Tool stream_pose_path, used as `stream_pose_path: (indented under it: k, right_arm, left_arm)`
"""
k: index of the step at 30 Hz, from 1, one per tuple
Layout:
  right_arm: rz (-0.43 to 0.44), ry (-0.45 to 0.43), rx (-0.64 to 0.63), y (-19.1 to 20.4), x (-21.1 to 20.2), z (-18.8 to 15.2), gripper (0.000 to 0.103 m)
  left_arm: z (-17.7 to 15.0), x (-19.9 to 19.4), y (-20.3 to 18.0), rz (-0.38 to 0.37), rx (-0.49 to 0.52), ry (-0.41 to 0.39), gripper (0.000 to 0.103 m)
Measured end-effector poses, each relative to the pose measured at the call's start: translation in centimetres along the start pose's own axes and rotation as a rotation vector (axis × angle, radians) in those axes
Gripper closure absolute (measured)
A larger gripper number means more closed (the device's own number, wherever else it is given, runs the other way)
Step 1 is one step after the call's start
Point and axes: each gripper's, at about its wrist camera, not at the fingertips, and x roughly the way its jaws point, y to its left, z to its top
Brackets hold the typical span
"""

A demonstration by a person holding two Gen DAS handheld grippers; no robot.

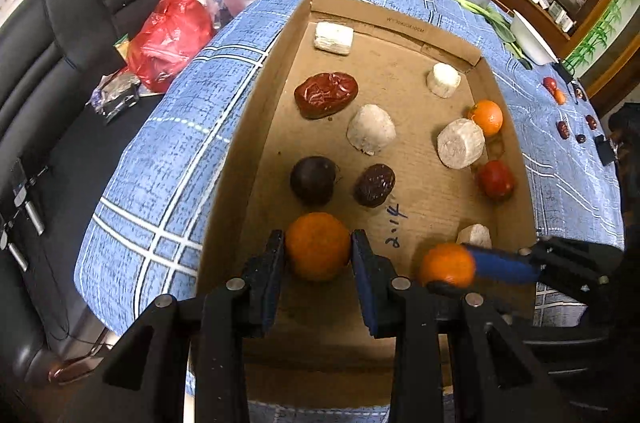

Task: Organize fruits
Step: 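Carry both oranges into the box and open both tools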

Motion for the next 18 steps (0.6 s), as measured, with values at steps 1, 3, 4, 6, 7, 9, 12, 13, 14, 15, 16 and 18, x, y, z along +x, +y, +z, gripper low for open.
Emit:
stream_pose_path:
  k: [1,3,4,6,7,9,12,13,14,15,16,18]
  right_arm:
    - [-0.008,0.000,-0.003,0.0,0.2,-0.1,0.066]
    - [-0.025,-0.008,-0.021,0.3,0.3,0.0,0.066]
    - [-0.036,-0.010,-0.031,0.6,0.3,0.0,0.065]
    - [-0.051,-0.015,-0.040,0.9,0.3,0.2,0.065]
    - [-0.055,-0.014,-0.042,0.9,0.3,0.2,0.065]
    - [-0.051,-0.017,-0.043,1.2,0.0,0.4,0.065]
    - [-0.054,-0.039,-0.043,1.3,-0.8,0.4,0.065]
    - [-0.054,-0.050,-0.042,1.3,-1.2,0.4,0.065]
    - [-0.055,-0.065,-0.039,1.3,-1.7,0.4,0.064]
    - [-0.057,-0.075,-0.036,1.4,-2.1,0.4,0.063]
    - [-0.066,-0.089,-0.030,1.3,-2.5,0.4,0.060]
    - [-0.089,-0.113,-0.011,1.0,-3.2,0.2,0.057]
  left_arm:
    - [0.1,0.0,0.0,-0.004,0.005,0.000,0.071]
    - [0.3,0.1,0.0,-0.020,0.009,0.002,0.071]
    - [0.6,0.1,0.1,-0.030,0.006,0.006,0.071]
    - [0.8,0.0,0.0,-0.042,0.004,0.004,0.069]
    - [1.0,-0.2,0.0,-0.047,0.004,-0.002,0.065]
    - [1.5,-0.9,-0.2,-0.052,0.008,-0.022,0.059]
    - [2.3,-1.8,-0.7,-0.059,0.014,-0.048,0.055]
    - [2.6,-2.2,-0.9,-0.059,0.017,-0.060,0.051]
    - [2.7,-2.4,-1.0,-0.056,0.018,-0.066,0.048]
    - [2.9,-2.7,-1.2,-0.051,0.023,-0.077,0.046]
    - [3.2,-3.1,-1.6,-0.042,0.034,-0.092,0.046]
    - [3.6,-3.5,-2.2,-0.015,0.058,-0.110,0.045]
